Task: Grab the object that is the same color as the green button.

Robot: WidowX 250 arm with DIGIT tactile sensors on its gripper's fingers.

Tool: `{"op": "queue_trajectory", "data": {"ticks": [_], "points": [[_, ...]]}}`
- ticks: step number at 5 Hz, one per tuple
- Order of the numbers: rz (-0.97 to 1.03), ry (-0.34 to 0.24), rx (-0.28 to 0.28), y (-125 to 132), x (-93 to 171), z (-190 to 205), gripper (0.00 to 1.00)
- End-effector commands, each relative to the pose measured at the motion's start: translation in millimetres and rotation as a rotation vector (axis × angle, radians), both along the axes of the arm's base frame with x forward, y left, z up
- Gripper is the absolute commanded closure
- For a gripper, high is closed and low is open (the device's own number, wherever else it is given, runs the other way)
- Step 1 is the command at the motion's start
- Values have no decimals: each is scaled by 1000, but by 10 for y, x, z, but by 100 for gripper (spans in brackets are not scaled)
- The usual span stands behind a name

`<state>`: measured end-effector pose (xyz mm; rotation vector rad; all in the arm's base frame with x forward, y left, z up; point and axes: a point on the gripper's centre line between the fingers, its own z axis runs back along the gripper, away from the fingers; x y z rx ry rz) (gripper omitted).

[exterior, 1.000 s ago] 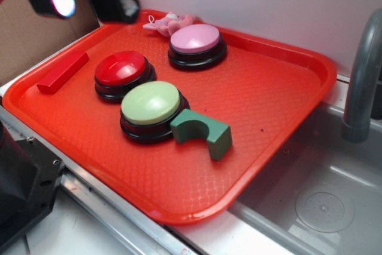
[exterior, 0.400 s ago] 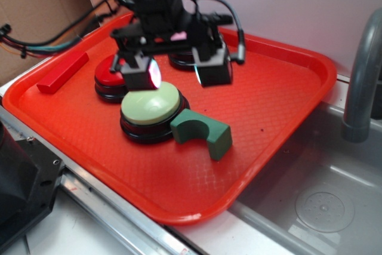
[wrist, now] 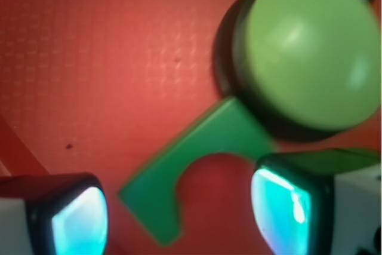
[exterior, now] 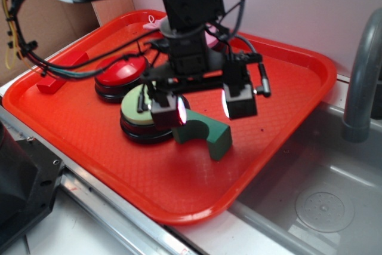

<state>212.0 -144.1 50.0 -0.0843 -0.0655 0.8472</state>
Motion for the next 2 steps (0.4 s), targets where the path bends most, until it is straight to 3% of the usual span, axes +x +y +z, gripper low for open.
{"op": "queue_trajectory", "data": {"ticks": [1, 2], "points": [[121, -27, -37, 17, 43, -152, 0], [138, -33, -38, 57, 39, -201, 0]]}}
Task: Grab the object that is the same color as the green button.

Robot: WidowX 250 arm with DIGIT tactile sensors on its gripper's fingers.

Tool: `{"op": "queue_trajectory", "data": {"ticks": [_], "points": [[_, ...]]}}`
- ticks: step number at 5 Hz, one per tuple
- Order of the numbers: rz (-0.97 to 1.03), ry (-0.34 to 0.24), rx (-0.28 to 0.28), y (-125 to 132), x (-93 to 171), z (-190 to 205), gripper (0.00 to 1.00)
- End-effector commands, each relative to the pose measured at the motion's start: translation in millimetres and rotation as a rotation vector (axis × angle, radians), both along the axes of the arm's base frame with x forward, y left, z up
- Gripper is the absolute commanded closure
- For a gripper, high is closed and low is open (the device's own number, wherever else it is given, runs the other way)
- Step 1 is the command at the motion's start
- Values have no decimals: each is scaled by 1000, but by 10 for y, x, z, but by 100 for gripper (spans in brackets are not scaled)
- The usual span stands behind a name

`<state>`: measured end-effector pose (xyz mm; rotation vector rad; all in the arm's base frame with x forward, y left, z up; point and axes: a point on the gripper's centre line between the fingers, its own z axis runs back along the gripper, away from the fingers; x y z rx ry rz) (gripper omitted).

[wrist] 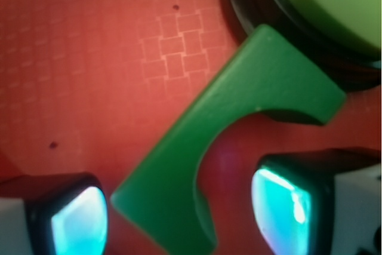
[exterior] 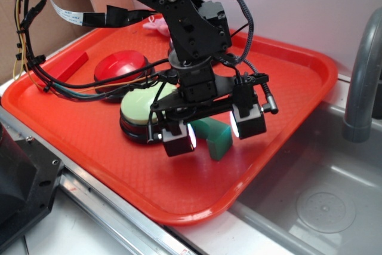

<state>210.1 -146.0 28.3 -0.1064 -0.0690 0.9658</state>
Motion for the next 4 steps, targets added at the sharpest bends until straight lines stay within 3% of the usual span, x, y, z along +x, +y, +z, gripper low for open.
{"op": "queue_trajectory", "data": {"ticks": [1, 2, 4], "points": [[2, -33, -16, 72, 86, -28, 0], [-22, -49, -8, 44, 99, 4, 96], [-318, -104, 32, 17, 227, 351, 100]]}}
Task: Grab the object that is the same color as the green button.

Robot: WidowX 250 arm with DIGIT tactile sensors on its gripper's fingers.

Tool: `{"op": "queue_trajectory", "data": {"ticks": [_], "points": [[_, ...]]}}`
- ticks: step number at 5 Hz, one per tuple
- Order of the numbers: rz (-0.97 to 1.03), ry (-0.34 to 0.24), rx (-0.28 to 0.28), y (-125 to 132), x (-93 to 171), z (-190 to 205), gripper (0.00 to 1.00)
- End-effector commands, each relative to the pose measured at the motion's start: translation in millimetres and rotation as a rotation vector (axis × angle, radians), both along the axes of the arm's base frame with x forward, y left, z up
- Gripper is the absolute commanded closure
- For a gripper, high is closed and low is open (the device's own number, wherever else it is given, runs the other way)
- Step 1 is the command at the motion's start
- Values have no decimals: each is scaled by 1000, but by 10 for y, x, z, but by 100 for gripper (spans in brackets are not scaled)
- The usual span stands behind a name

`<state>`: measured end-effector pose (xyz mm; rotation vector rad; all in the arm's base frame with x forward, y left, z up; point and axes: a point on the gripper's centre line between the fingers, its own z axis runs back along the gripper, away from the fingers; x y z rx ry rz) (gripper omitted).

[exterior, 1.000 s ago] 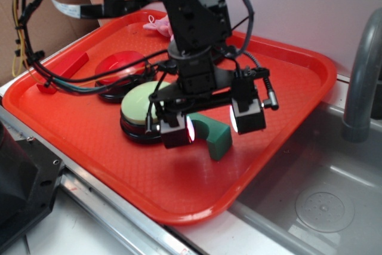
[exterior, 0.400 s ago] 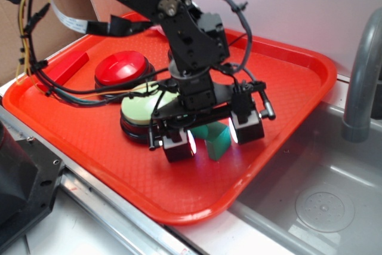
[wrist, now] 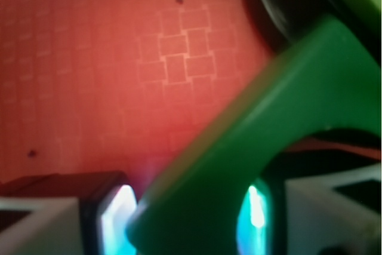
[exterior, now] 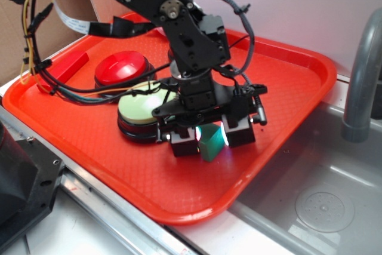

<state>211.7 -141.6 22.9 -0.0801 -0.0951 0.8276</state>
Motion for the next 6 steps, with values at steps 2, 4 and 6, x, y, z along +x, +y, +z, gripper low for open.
{"op": "queue_trajectory", "data": {"ticks": [2, 4, 6], "points": [[-501, -61, 43, 32, 195, 1006, 100], [-693, -127, 34, 405, 65, 1563, 100], [-789, -103, 84, 522, 35, 1770, 100]]}}
